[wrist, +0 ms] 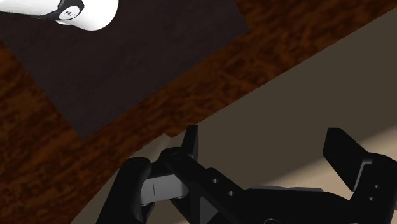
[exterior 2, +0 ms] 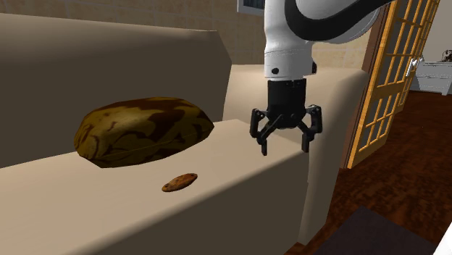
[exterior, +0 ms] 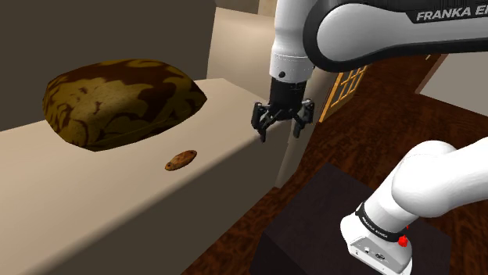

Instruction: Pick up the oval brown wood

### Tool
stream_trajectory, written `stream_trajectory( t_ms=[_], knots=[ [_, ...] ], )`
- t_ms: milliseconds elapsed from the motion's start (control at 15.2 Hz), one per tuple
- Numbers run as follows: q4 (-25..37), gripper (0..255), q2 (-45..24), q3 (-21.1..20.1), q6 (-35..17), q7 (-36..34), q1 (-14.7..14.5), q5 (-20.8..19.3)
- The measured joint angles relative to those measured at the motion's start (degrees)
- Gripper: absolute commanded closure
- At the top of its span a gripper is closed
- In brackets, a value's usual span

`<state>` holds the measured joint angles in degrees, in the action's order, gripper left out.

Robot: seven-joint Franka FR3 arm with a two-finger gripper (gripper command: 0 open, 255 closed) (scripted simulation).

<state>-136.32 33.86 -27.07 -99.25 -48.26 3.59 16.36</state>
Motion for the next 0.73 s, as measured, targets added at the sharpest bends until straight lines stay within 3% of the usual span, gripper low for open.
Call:
stream_trajectory(
  t_ms=[330,594,726],
  knots=[
    [5.35,0,-9.40,-8.70,-5.94,-14.54,3.20,-0.48],
    [11.34,0,-18.89,-15.34,-9.77,-27.36,6.53,-4.71],
    [15.66,0,-25.46,-18.64,-11.19,-34.79,8.17,-9.03]
  ],
)
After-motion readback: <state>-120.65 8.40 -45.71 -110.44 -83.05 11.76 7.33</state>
